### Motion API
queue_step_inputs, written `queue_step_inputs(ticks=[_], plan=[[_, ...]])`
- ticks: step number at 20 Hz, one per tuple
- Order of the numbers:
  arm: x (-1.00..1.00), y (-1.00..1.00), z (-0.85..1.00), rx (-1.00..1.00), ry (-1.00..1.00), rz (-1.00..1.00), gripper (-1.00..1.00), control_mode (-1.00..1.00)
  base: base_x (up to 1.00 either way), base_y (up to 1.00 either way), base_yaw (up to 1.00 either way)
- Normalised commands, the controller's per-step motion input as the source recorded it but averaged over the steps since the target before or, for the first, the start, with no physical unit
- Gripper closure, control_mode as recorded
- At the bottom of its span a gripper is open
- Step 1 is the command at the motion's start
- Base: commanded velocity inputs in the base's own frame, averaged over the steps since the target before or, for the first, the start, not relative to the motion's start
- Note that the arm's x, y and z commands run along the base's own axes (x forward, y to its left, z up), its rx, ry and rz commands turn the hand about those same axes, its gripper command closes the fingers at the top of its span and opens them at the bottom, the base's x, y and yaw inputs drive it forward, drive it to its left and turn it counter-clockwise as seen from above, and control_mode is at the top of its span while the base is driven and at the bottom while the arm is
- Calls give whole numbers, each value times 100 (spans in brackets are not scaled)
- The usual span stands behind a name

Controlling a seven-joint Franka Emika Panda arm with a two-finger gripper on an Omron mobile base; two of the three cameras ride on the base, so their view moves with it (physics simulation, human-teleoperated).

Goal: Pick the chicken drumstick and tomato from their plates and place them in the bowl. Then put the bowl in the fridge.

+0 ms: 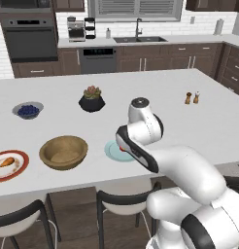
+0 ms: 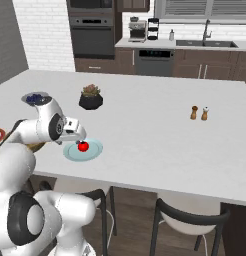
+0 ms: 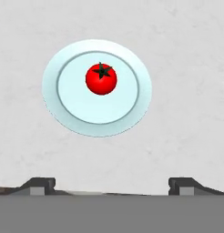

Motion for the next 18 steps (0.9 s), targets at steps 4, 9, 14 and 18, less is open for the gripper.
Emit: queue_step_inputs(ticks=[4, 9, 14, 18], plan=[[71, 0, -43, 0, 0, 0, -100, -100, 0, 0, 0], [24, 0, -4, 6, 1, 2, -100, -100, 0, 0, 0], [31, 0, -21, 8, 9, 1, -100, -100, 0, 0, 0], [28, 0, -41, 6, 10, 0, -100, -100, 0, 0, 0]])
